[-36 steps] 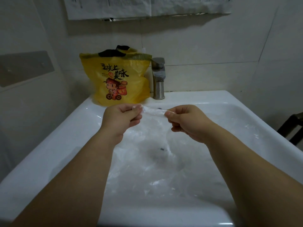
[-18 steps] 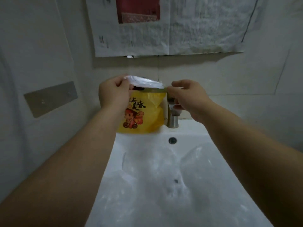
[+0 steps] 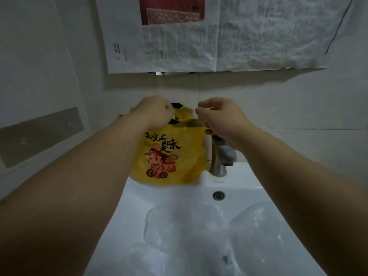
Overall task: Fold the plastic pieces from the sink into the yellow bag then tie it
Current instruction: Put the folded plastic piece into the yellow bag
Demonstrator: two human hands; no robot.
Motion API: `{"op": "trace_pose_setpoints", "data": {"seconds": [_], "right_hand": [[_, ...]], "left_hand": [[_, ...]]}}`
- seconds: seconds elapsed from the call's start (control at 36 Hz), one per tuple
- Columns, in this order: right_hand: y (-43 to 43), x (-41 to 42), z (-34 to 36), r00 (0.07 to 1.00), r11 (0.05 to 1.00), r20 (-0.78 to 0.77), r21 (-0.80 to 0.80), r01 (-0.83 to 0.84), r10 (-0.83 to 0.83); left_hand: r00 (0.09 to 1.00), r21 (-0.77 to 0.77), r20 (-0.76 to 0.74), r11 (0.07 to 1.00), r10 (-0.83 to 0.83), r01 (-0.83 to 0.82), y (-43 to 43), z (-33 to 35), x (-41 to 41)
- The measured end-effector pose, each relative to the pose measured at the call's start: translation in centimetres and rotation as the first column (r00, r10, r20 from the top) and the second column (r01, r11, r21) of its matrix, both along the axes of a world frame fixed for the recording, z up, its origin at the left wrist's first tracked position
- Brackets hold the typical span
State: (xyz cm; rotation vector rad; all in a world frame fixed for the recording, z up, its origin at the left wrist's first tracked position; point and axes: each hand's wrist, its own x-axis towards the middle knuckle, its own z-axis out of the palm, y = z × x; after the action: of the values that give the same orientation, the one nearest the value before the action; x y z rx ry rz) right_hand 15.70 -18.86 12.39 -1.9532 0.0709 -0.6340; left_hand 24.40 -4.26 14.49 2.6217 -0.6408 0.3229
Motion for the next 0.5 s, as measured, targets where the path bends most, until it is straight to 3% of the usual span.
{"op": "trace_pose_setpoints", "data": {"seconds": [0.08,0.14,0.19,0.31,0.42,0.5], "right_hand": [[-0.1,0.5,-0.5,1.000,1.000,-0.009,-0.015,0.008,-0.008],[-0.3,0.6,-0.8,1.000,0.999,-0.007,-0.023,0.024,-0.024],[-0.3,0.3,-1.0,0.999,0.999,0.002,-0.030,0.042,-0.042],[-0.1,-0.9,-1.2,0.997,0.997,0.034,-0.020,0.070,-0.069],[0.5,-3.3,-1.6,0.998,0.998,0.019,0.023,0.057,-0.057],[0.7,-5.6,-3.0,0.998,0.997,-0.004,0.029,0.066,-0.066]], "left_hand": [[0.995,0.124,-0.092,0.992,0.041,-0.030,-0.7,-0.2,0.1],[0.996,0.037,-0.013,0.995,0.092,-0.091,-0.8,-0.4,0.2],[0.978,-0.129,0.168,0.986,0.123,-0.102,-0.4,-0.6,0.0],[0.934,-0.436,0.346,0.896,0.083,0.082,0.7,-0.9,-1.7],[0.902,-0.495,0.432,0.830,-0.023,0.258,1.0,-2.6,-5.5],[0.924,-0.544,0.381,0.797,-0.043,0.262,0.7,-5.1,-8.2]]}}
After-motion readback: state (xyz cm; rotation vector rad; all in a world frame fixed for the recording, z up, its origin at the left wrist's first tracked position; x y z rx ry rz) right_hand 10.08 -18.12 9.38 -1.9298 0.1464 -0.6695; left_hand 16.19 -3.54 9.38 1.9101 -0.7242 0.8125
